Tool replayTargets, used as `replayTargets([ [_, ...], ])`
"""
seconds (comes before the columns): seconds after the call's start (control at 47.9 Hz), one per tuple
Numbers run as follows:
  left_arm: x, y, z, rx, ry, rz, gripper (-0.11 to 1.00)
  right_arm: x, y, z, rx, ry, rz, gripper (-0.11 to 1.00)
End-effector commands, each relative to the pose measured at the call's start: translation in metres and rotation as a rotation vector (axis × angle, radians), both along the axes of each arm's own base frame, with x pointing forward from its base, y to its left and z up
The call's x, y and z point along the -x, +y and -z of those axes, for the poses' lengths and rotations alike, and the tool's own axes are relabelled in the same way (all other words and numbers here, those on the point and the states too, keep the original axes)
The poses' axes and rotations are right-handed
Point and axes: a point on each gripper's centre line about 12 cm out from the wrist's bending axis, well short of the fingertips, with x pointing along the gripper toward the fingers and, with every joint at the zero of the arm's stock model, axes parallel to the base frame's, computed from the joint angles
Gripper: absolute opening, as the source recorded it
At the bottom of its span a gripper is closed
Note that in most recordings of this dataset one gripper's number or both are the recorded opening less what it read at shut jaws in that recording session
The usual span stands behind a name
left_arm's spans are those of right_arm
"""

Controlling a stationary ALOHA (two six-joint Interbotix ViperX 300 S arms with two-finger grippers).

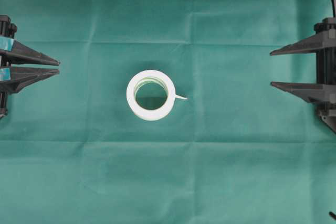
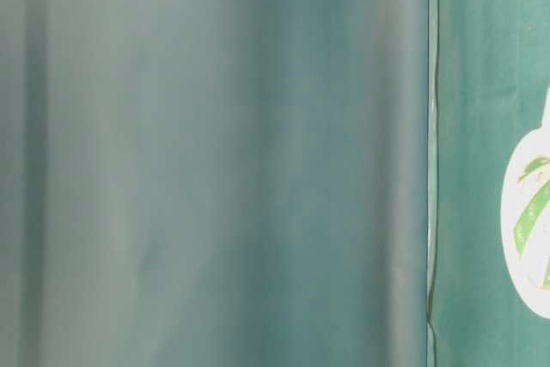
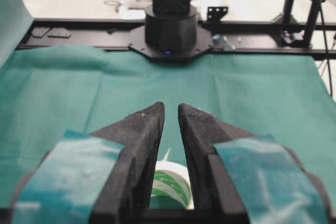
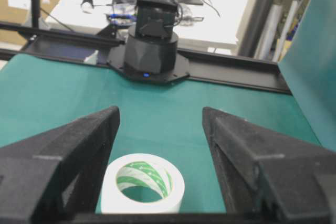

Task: Peel off the duct tape with your right arm.

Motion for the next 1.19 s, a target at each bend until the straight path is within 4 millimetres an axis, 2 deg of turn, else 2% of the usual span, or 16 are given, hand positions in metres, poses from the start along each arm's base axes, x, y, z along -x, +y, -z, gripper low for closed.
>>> replayTargets([
  [0.0,0.002,-0.003,-0.003,0.014,-0.047,0.015,0.24,-0.001,0.001,0.002,0.008,0.0,-0.006,0.24],
  [0.042,0.004,-0.003,-0.001,0.017,-0.057,0.016,0.22,-0.001,0.001,0.006,0.011,0.011,-0.006,0.22],
  [0.146,0.008,-0.003,0.007,0.027,-0.069,0.016,0.02,0.002,0.001,0.018,0.017,0.032,-0.007,0.02],
  [0.23,0.011,-0.003,0.011,0.037,-0.066,0.016,0.0,0.004,0.001,0.024,0.016,0.04,-0.007,-0.07],
  [0.292,0.013,-0.003,0.015,0.04,-0.06,0.017,0.0,0.006,0.001,0.03,0.016,0.052,-0.007,-0.08],
  [0.376,0.014,-0.003,0.018,0.043,-0.053,0.017,0.01,0.007,0.001,0.035,0.015,0.063,-0.007,-0.02],
  [0.439,0.014,-0.003,0.02,0.049,-0.049,0.017,0.01,0.007,0.001,0.037,0.015,0.067,-0.007,0.07],
  [0.501,0.014,-0.003,0.021,0.062,-0.046,0.019,0.01,0.008,0.001,0.038,0.012,0.064,-0.007,0.2],
  [0.585,0.015,-0.003,0.023,0.07,-0.041,0.019,0.01,0.008,0.001,0.039,0.013,0.063,-0.007,0.43],
  [0.627,0.015,-0.003,0.023,0.07,-0.039,0.019,0.06,0.008,0.001,0.039,0.013,0.064,-0.007,0.55],
  [0.71,0.015,-0.003,0.025,0.067,-0.035,0.019,0.23,0.008,0.001,0.04,0.013,0.064,-0.007,0.8],
  [0.731,0.015,-0.003,0.026,0.068,-0.033,0.018,0.28,0.008,0.001,0.04,0.013,0.066,-0.009,0.83],
  [0.877,0.015,-0.003,0.028,0.065,-0.027,0.018,0.73,0.008,0.001,0.04,0.012,0.063,-0.007,0.84],
  [0.94,0.014,-0.003,0.028,0.065,-0.023,0.018,0.87,0.008,0.001,0.04,0.013,0.063,-0.007,0.84],
  [1.003,0.012,-0.003,0.028,0.067,-0.018,0.018,0.91,0.008,0.001,0.039,0.013,0.06,-0.007,0.83],
  [1.17,-0.003,-0.004,0.025,0.066,0.016,0.022,0.92,0.008,0.001,0.038,0.012,0.051,-0.008,0.84],
])
